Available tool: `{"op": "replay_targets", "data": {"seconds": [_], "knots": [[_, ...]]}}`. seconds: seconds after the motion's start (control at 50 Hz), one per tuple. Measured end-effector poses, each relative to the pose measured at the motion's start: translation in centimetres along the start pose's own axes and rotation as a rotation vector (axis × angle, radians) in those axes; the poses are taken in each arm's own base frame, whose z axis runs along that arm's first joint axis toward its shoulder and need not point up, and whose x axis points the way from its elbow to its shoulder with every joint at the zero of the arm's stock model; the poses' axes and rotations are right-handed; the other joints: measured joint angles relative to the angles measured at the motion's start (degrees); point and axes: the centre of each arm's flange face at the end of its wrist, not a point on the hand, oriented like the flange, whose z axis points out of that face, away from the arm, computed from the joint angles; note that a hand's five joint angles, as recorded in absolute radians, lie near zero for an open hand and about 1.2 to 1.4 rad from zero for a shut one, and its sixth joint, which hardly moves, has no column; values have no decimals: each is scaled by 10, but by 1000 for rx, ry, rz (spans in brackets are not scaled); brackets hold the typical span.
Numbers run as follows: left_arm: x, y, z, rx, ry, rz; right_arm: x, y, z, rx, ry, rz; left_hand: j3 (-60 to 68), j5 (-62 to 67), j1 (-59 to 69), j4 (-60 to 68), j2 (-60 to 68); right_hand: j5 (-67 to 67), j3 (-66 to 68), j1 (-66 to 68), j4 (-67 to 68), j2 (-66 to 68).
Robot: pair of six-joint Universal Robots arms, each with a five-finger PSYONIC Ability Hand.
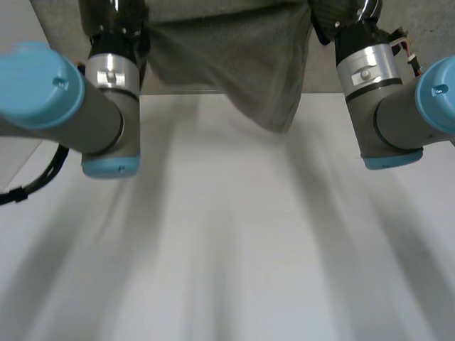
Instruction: Fold the towel.
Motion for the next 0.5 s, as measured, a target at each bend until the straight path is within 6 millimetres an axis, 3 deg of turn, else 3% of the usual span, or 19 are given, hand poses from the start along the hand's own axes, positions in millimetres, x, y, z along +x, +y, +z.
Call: {"op": "replay_targets", "data": {"seconds": [0.1,0.26,0.36,0.42,0.5], "knots": [[11,31,-42,-147,82,19,-22,15,-26,-164,-170,51,0,2,0,0,0,0,1,0,0,0],[24,78,-135,-464,237,82,-56,34,-89,-478,-478,156,1,4,0,0,0,0,2,0,0,0],[33,85,-189,-632,341,100,-65,39,-118,-612,-595,157,-44,-9,-3,-37,-29,0,2,0,0,0],[37,82,-207,-687,384,98,-67,40,-126,-649,-633,141,-86,-45,-19,-76,-69,0,2,0,0,0],[40,68,-228,-764,451,85,-68,42,-135,-682,-669,112,-184,-153,-133,-179,-170,0,2,0,0,0]]}}
